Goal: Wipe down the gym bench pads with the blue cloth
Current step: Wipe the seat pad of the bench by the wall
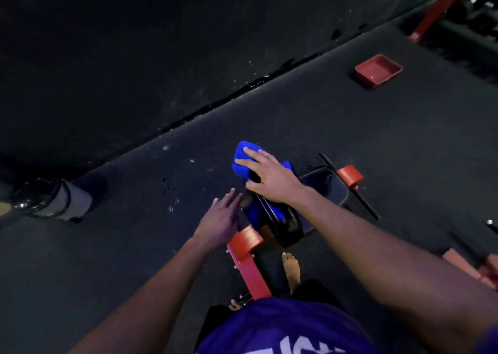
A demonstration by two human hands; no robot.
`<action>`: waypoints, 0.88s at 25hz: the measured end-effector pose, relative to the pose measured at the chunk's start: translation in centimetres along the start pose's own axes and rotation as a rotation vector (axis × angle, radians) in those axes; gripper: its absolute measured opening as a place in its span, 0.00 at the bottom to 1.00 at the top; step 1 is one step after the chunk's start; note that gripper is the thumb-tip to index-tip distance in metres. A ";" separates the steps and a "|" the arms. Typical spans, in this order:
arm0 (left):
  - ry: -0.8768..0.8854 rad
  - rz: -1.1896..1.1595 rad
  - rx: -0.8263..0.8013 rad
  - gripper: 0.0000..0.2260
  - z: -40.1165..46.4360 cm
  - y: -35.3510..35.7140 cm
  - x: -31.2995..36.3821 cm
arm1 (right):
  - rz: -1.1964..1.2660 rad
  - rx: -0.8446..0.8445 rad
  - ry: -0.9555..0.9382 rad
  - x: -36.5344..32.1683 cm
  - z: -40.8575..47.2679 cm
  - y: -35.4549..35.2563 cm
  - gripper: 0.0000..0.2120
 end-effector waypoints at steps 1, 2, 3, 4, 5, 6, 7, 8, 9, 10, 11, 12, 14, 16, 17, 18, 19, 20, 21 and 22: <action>0.028 -0.018 0.092 0.26 -1.0 -1.3 -0.1 | 0.023 0.039 -0.041 0.0 -2.3 0.3 0.29; 0.059 0.004 0.170 0.24 -1.7 -2.4 0.1 | 0.048 0.061 -0.078 0.4 -4.8 1.0 0.29; 0.101 0.050 0.250 0.23 -2.2 -3.5 0.7 | 0.084 0.079 -0.095 0.9 -7.5 1.9 0.29; 0.151 0.091 0.327 0.22 -2.6 -4.6 1.6 | 0.147 0.106 -0.098 1.7 -9.9 2.7 0.29; 0.203 0.117 0.375 0.22 -3.0 -5.7 2.7 | 0.239 0.147 -0.071 2.9 -12.1 3.4 0.29; 0.261 0.136 0.391 0.21 -3.2 -6.7 4.2 | 0.363 0.227 -0.017 4.3 -14.1 3.9 0.28; 0.326 0.166 0.388 0.21 -3.2 -7.4 5.7 | 0.506 0.354 0.090 6.4 -16.2 4.6 0.27; 0.404 0.216 0.369 0.21 -3.2 -7.9 7.5 | 0.683 0.499 0.235 8.9 -18.4 5.8 0.24; 0.496 0.290 0.326 0.22 -3.0 -7.9 9.4 | 0.904 0.648 0.408 11.1 -20.9 7.8 0.21; 0.594 0.381 0.256 0.23 -2.7 -7.6 11.4 | 1.139 0.799 0.539 12.1 -22.8 10.2 0.17; 0.689 0.479 0.165 0.24 -2.3 -6.9 13.1 | 1.373 0.904 0.624 11.8 -23.6 12.8 0.13; 0.772 0.575 0.063 0.25 -1.7 -6.2 14.3 | 1.601 0.952 0.635 10.5 -23.1 14.6 0.09; 0.929 0.776 -0.114 0.26 -0.8 -4.8 15.4 | 1.808 0.993 0.576 7.2 -19.8 15.9 0.11; 1.079 0.968 -0.254 0.27 0.3 -3.5 15.2 | 1.812 1.049 0.574 4.8 -16.8 15.5 0.21; 1.144 1.038 -0.320 0.27 0.8 -2.7 15.1 | 1.771 1.092 0.633 4.6 -15.9 15.4 0.24; 1.225 1.080 -0.369 0.27 1.1 -2.0 15.1 | 1.725 1.118 0.699 4.8 -15.4 15.3 0.26; 1.305 1.111 -0.409 0.27 1.2 -1.2 15.4 | 1.721 1.139 0.750 5.5 -15.0 15.8 0.25; 1.376 1.129 -0.430 0.26 1.2 -0.7 15.5 | 1.734 1.126 0.797 6.6 -14.6 16.9 0.24; 1.414 1.146 -0.427 0.26 1.3 -0.5 15.7 | 1.780 1.109 0.841 7.8 -14.3 18.3 0.25; 1.460 1.140 -0.412 0.26 1.3 -0.4 15.8 | 1.842 1.085 0.888 9.3 -13.9 19.7 0.28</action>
Point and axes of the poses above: each hand's wrist, its own z-axis towards the middle knuckle, its own y-axis out of the palm, x = y × z, the point moved 10 cm from there along z, towards the middle knuckle, and after that the axes turned 13 degrees about -x, right-handed, at the moved point
